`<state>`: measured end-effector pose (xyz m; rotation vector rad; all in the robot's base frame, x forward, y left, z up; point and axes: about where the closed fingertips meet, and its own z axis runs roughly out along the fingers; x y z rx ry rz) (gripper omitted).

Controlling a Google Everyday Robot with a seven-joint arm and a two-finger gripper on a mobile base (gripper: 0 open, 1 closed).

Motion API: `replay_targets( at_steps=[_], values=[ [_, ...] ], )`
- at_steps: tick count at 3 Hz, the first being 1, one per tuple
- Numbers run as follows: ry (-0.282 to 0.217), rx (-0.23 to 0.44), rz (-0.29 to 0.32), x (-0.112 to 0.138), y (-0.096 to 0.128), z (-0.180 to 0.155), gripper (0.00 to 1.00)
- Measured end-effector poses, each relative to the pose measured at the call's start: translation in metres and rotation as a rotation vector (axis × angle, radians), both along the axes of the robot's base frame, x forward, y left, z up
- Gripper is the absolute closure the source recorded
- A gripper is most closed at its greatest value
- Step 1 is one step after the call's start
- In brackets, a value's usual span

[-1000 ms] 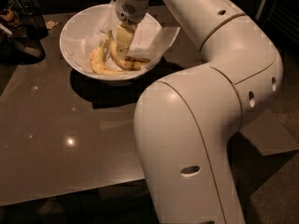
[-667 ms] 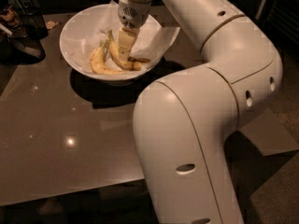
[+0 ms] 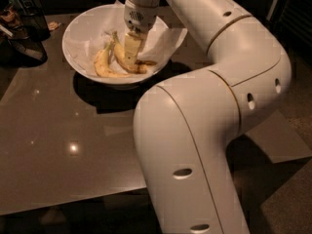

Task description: Pick banana from white bowl

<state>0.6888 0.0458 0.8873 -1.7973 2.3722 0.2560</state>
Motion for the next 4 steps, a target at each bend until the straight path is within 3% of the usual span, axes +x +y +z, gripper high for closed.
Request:
replay_targets(
  at_steps=[3,4],
  values=[
    [0.05,-0.039,-0.004,0.001,0.007,-0.024,0.45],
    [0.069,-0.047,-0.007,0.001,0.005,-0.032,0.5]
  ],
)
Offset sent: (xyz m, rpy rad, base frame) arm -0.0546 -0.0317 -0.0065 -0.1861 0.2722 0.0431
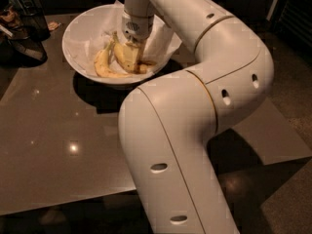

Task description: Pick banana from white bowl

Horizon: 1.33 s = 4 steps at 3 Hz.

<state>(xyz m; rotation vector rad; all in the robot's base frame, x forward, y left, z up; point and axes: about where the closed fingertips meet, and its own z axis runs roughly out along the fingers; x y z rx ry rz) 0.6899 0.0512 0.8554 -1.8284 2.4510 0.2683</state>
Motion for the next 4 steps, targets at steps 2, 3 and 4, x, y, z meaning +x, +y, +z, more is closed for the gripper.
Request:
replay_targets(
  at_steps=[2,3,4],
  values=[
    [0.013,-0.009,0.001,-0.0004,-0.003,-0.006,0.92],
    [0.013,-0.009,0.001,-0.0004,-0.003,-0.006,1.0],
    [-0.048,-0.003,-0.008,0.0079,0.0003,0.0009,1.0]
  ],
)
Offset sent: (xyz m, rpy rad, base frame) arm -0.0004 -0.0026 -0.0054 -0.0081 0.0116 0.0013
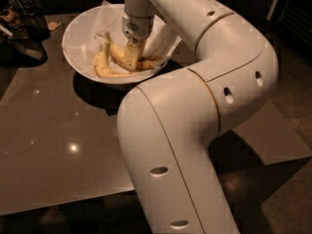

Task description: Pick banana from white bowl

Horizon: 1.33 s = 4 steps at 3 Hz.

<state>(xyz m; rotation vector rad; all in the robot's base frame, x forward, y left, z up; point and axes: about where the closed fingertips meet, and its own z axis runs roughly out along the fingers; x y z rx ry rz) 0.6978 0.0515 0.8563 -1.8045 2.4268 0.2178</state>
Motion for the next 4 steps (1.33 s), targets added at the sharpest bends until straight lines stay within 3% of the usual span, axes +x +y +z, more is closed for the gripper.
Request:
replay_targets(
  at_steps=[2,3,4],
  values=[
    [-0.092,-0.001,0.028,-0.011,-0.002,0.028,1.0],
    [-0.155,0.047,0.082,-0.032,-0.01,0.045,1.0],
    [-0.152,0.05,0.086,-0.039,-0.01,0.044,1.0]
  ],
)
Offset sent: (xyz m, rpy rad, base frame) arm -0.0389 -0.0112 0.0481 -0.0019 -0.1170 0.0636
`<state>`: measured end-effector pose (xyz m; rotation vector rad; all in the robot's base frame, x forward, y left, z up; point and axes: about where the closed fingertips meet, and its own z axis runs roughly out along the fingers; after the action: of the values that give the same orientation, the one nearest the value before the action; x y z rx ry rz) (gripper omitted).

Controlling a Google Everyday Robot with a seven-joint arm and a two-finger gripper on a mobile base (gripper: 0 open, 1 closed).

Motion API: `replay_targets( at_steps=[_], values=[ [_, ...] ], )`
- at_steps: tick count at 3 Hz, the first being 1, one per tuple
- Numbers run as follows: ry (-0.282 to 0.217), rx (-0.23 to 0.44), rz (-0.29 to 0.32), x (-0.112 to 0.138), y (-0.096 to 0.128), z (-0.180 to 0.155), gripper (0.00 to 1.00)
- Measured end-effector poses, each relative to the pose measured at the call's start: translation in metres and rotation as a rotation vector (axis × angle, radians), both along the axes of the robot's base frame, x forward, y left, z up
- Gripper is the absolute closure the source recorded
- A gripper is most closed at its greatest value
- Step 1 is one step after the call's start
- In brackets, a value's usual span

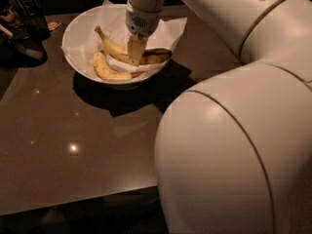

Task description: Pick banana from white bowl

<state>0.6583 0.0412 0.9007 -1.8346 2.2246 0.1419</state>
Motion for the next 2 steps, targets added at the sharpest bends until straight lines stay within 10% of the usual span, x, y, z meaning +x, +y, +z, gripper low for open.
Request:
replay_targets(
  at_steps=[1,2],
  values=[
    [-0.026,0.005,0.021,-0.0569,0.0064,0.0488,1.0],
    [-0.026,0.005,0.021,-0.0569,0.0064,0.0488,1.0]
  ],
)
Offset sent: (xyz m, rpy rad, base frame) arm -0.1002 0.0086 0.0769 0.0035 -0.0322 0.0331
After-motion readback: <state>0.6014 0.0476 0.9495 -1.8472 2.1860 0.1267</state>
